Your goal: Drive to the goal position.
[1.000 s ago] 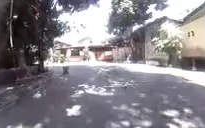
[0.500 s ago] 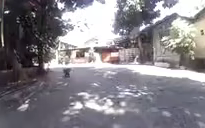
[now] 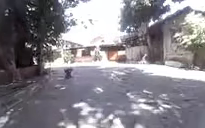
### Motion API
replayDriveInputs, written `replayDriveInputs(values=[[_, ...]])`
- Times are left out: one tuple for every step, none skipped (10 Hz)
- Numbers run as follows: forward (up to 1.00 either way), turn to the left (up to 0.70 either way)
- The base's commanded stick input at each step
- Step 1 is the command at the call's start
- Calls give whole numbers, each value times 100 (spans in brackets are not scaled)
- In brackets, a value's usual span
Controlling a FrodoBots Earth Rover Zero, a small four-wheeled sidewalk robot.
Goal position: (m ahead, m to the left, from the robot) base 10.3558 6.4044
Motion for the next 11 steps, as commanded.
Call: replayDriveInputs(values=[[100,24],[100,11],[100,0],[100,0],[100,0],[100,-26],[100,-40],[100,-40],[100,-40],[100,-40],[100,-29]])
